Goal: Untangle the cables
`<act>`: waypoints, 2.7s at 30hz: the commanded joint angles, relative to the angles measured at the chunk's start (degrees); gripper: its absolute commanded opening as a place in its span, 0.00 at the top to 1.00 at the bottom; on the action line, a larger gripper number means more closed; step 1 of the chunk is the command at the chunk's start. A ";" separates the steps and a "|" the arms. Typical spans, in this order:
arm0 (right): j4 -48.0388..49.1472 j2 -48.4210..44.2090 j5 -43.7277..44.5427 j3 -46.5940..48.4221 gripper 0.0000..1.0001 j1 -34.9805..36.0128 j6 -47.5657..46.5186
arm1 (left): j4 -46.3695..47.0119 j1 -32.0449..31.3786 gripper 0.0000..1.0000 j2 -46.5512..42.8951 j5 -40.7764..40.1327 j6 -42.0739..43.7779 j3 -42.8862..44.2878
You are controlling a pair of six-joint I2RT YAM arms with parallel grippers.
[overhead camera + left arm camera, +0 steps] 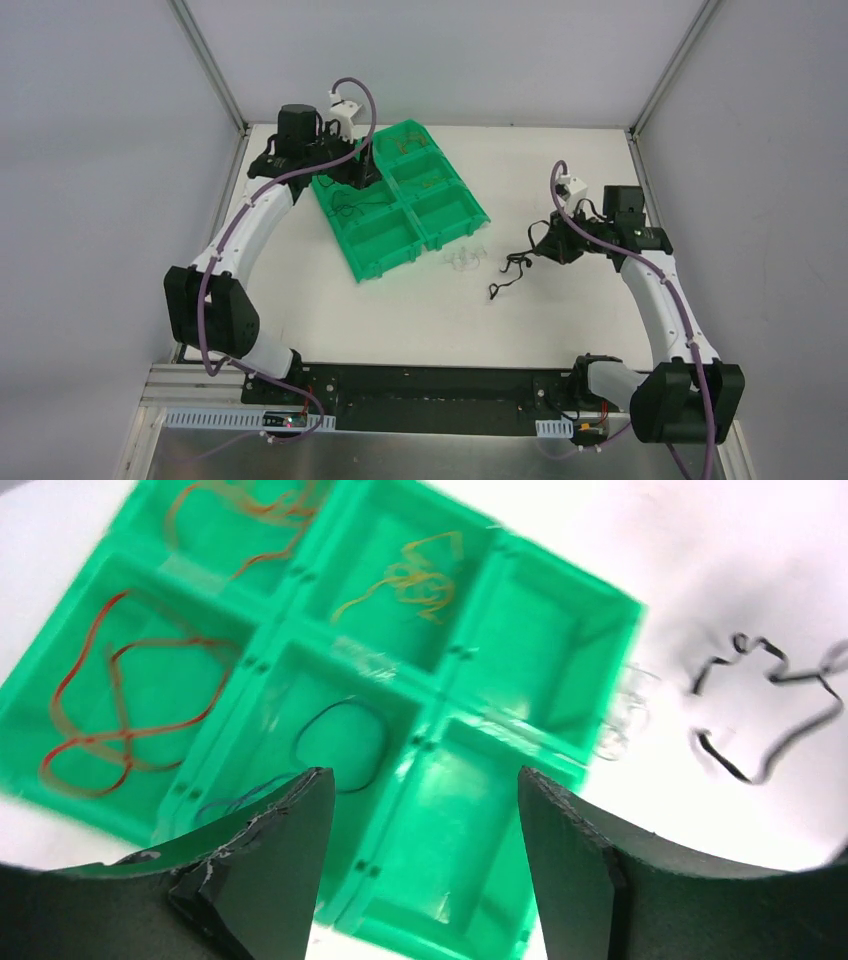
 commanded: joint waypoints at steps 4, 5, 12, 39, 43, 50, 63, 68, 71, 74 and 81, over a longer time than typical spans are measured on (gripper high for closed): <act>1.42 -4.30 -7.11 5.19 1.00 0.79 7.62 | 0.07 -9.95 0.36 -2.11 18.55 12.15 -1.37; 1.53 -4.58 -7.02 5.39 1.00 0.74 8.07 | 0.07 -11.25 0.39 -1.80 18.41 13.67 -1.96; 0.15 -6.64 -2.85 4.83 1.00 0.78 8.85 | -0.55 -21.04 0.47 4.07 14.67 27.09 -2.34; -1.36 -7.83 7.27 1.92 1.00 -3.44 12.92 | -4.85 -33.37 1.00 18.56 10.09 24.50 13.08; -0.13 -7.49 5.72 2.48 1.00 -3.68 13.73 | -1.55 -27.26 1.00 10.73 13.53 13.46 14.34; 6.40 -7.70 -2.27 8.28 1.00 -3.23 21.80 | -9.50 -15.52 1.00 -1.40 12.41 14.18 5.15; 17.37 5.07 1.52 28.64 1.00 10.12 31.63 | -8.95 -5.30 1.00 -2.79 13.51 25.11 -8.98; 20.03 12.37 3.52 35.23 1.00 14.36 34.13 | -5.14 -5.18 0.89 1.21 10.87 23.18 -10.78; 23.09 14.41 8.22 34.85 1.00 17.08 35.88 | -3.97 -4.13 0.55 0.58 10.68 20.56 -10.37; 30.03 14.74 14.08 31.11 1.00 20.05 35.96 | -3.56 -2.79 0.34 -2.10 11.32 18.15 -10.68; 41.26 17.98 20.44 26.16 1.00 23.53 31.16 | -3.45 0.67 0.13 -7.37 10.47 14.28 -11.13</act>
